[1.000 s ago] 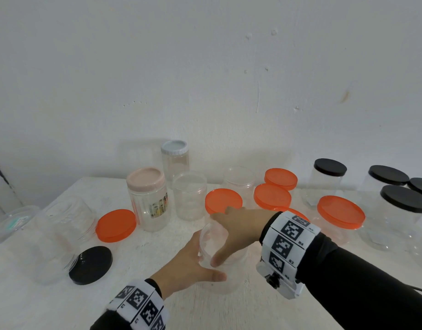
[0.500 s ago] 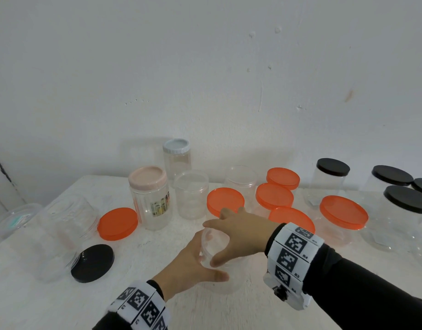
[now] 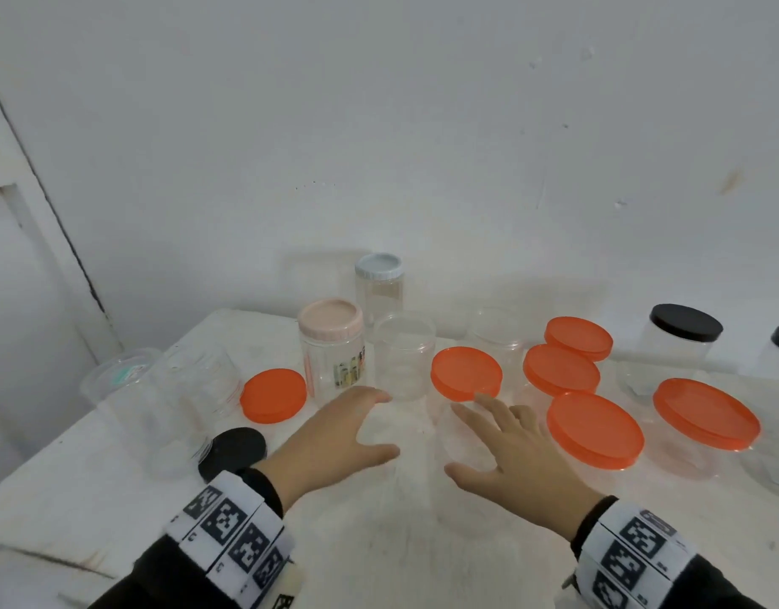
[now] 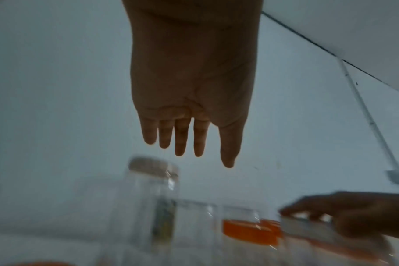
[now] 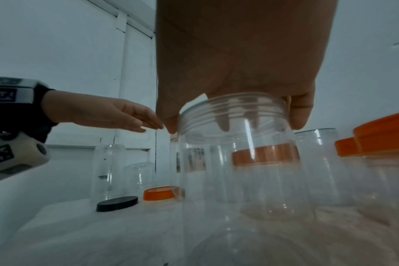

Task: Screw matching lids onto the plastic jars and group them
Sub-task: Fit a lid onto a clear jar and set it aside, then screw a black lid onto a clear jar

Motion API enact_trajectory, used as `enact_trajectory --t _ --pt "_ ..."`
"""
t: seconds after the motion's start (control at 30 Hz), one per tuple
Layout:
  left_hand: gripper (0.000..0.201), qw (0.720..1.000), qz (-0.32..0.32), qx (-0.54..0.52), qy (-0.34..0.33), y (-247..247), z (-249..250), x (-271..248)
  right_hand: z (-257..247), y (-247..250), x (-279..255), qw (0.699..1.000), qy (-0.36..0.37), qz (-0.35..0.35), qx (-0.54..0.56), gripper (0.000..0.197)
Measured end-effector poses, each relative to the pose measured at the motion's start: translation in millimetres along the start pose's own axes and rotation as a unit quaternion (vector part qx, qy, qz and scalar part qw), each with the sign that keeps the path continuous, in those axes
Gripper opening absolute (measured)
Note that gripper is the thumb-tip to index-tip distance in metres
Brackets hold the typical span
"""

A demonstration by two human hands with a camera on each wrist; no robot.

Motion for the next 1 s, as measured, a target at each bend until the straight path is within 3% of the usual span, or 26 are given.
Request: enact_trajectory --t 0.1,0.17,0.23,0.37,0.47,0.57,0.7,0.8,1.0 --pt "0.055 0.99 0.103 0.095 0.013 68.9 -14.8 -17.4 11.7 6.9 4.6 1.0 -0.03 0.008 0.003 0.074" --pt "0.05 0.966 0.178 0.182 0.038 113.6 -31.3 -32.5 18.9 10.6 8.2 0.999 -0.046 0.006 0.01 0.073" --pt "0.052 0.936 0.215 0.264 0.093 149.6 -55.9 -49.2 24.8 13.7 11.5 0.998 -0.058 0.002 0.022 0.072" --pt "0.083 0.899 0.179 0.279 0.288 188.9 -128.9 -90.9 30.8 16.0 16.8 0.997 -0.069 0.006 0.039 0.067" --pt "0.12 0.907 0.127 0.208 0.344 184.0 -164.9 -111.3 21.0 13.0 20.2 0.998 -0.055 0.018 0.008 0.064" --pt "0.133 0.926 0.101 0.148 0.331 170.8 -182.8 -116.2 -6.0 9.5 24.6 0.999 -0.012 0.032 -0.002 0.063" --pt "0.115 0.944 0.135 0.081 0.289 158.0 -194.1 -119.5 -61.7 -3.2 28.8 0.997 0.067 0.013 0.029 0.062" --pt "0.104 0.944 0.169 0.068 0.274 152.1 -194.3 -122.2 -108.4 -24.5 31.6 0.992 0.111 -0.044 0.031 0.066" --pt "0.102 0.932 0.253 0.044 0.257 149.6 -183.0 -132.5 -191.3 -63.1 41.7 0.976 0.177 -0.127 0.005 0.07"
Point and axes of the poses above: each hand's wrist, its own x-axis towards the middle knuckle, its own y-axis out of the back of the hand, z = x × y, the point moved 5 cm from there along x, towards the middle knuckle, and after that the axes turned 14 degrees about -y, right-handed, at the moved point
